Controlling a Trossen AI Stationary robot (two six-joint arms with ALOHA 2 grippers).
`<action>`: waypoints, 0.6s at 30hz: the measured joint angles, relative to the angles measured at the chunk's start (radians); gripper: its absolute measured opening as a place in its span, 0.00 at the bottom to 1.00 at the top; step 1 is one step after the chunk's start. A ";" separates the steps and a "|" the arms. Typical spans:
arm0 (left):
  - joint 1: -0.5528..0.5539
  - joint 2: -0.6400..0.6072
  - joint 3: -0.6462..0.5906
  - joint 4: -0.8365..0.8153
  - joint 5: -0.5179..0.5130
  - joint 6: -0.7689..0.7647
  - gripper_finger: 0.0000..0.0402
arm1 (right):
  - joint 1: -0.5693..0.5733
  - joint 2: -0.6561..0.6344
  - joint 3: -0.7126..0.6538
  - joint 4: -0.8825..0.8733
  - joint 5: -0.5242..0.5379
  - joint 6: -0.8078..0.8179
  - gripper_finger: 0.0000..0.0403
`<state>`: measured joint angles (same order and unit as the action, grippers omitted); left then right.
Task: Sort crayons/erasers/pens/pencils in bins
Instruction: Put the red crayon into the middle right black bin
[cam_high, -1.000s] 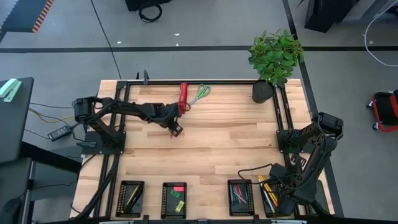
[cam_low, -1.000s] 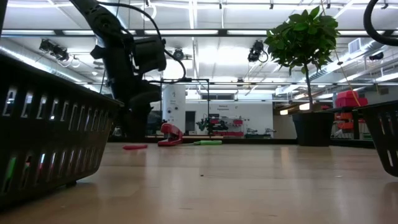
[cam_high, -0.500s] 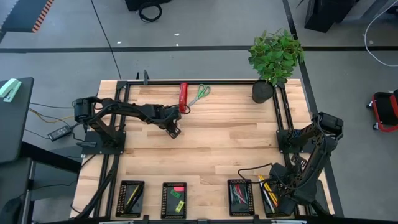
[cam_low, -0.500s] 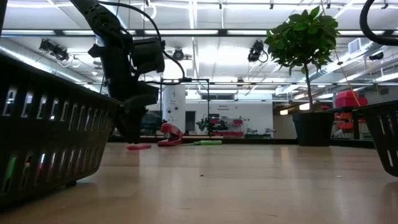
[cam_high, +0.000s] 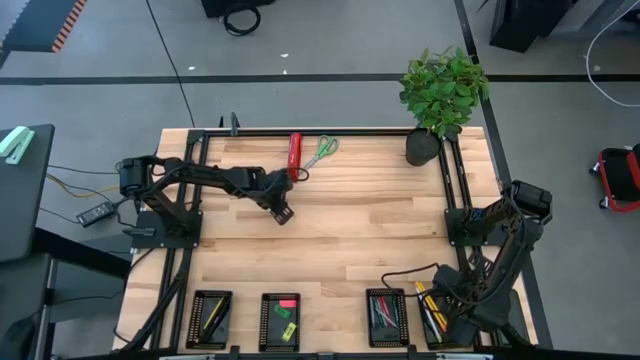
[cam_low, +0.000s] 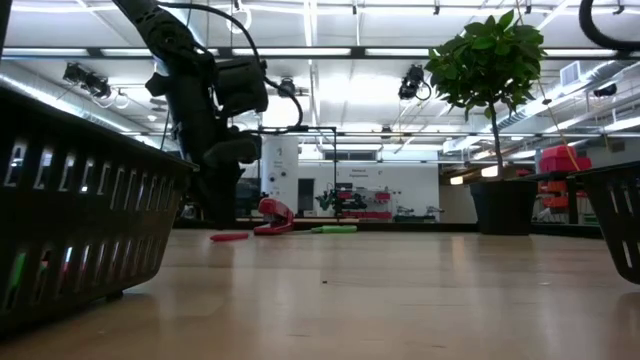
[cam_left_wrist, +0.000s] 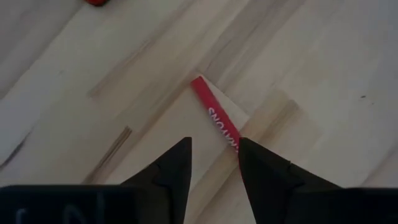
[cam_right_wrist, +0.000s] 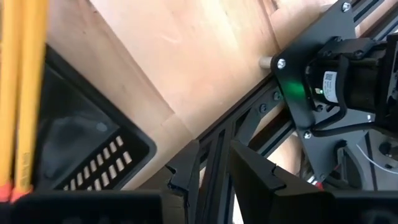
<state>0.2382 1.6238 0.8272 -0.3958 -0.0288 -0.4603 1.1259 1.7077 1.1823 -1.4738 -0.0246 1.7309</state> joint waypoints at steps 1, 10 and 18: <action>0.000 0.000 0.000 -0.004 0.000 0.000 0.35 | 0.000 0.000 0.006 0.000 0.000 0.000 0.23; 0.000 0.000 0.000 0.041 0.036 0.000 0.30 | 0.000 0.000 0.023 0.000 0.000 0.001 0.23; 0.000 0.000 0.000 0.044 0.056 0.025 0.32 | 0.000 0.000 0.023 0.000 0.000 0.001 0.23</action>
<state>0.2380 1.6238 0.8272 -0.3514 0.0274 -0.4350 1.1259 1.7077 1.2057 -1.4738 -0.0242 1.7317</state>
